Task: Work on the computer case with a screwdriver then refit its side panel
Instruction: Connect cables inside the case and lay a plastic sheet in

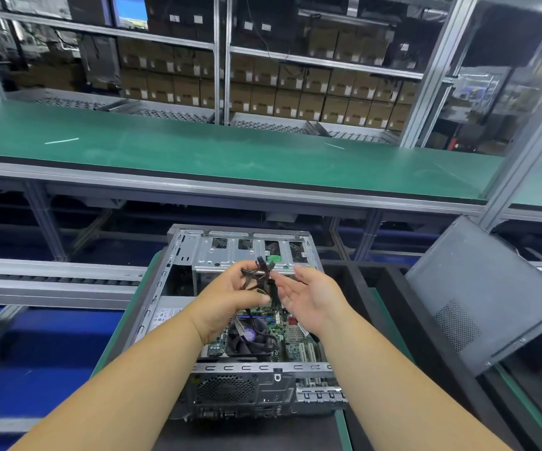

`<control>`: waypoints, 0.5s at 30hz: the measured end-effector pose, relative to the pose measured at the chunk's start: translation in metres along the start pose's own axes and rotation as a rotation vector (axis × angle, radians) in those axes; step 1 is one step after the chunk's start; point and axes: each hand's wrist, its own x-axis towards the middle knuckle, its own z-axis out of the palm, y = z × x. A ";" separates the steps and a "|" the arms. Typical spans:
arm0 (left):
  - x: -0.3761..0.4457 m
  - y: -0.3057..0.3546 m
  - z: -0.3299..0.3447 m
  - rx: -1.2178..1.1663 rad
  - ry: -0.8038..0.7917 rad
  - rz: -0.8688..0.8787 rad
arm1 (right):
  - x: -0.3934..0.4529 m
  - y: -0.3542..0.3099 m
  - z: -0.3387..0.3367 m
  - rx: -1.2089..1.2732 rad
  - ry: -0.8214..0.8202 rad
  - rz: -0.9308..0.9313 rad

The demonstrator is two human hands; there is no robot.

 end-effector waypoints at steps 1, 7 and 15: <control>0.001 -0.002 0.000 -0.007 0.019 0.004 | 0.001 0.000 -0.001 0.002 0.009 0.013; 0.000 -0.006 0.001 0.135 0.184 0.138 | 0.004 0.006 -0.005 -0.169 -0.017 0.218; -0.004 -0.003 0.007 0.341 0.107 0.039 | 0.018 0.002 0.000 0.108 0.124 -0.136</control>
